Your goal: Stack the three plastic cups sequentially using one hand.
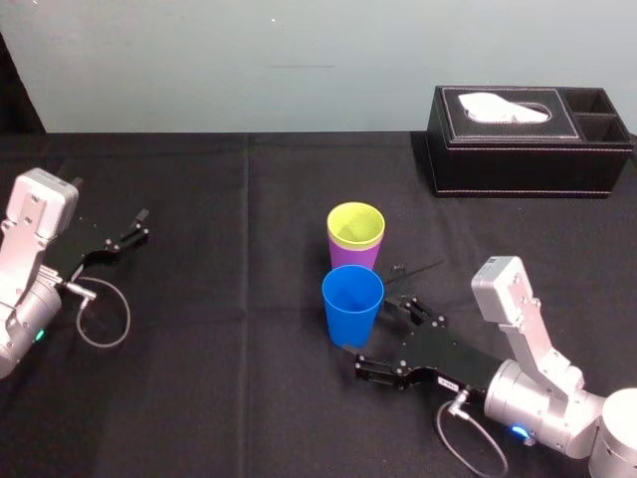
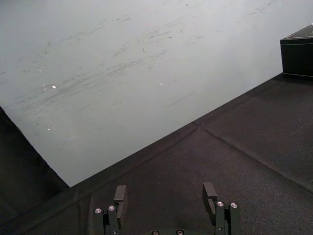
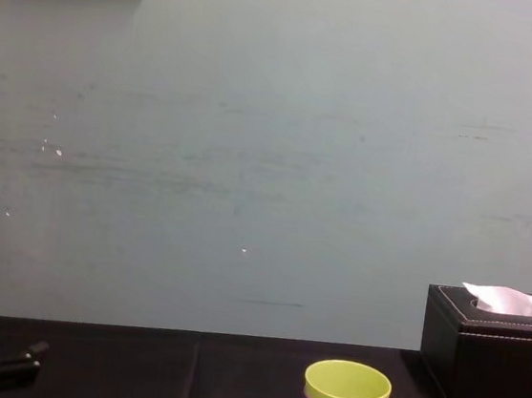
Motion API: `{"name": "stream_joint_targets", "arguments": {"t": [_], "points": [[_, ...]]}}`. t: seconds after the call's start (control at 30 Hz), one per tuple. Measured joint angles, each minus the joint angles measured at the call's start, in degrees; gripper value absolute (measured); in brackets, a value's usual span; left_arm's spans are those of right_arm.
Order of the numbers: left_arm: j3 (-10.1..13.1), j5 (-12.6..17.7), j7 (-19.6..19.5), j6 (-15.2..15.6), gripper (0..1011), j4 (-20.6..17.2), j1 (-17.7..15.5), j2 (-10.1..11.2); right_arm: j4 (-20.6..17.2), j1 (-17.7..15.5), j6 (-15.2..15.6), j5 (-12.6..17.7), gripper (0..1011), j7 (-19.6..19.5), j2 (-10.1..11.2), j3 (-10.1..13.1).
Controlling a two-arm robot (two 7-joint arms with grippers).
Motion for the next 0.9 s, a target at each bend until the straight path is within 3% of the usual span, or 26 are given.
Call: {"name": "stream_joint_targets", "arguments": {"t": [0.3,0.9], "points": [[0.0,0.0,0.0,0.0,1011,0.0,0.0,0.0,2.3,1.8,-0.3,-0.5,1004,0.1,-1.6,-1.0],[0.0,0.0,0.0,0.0,1011,0.0,0.0,0.0,3.4,3.8,-0.5,-0.8,1004,-0.4,-3.4,-1.4]]}}
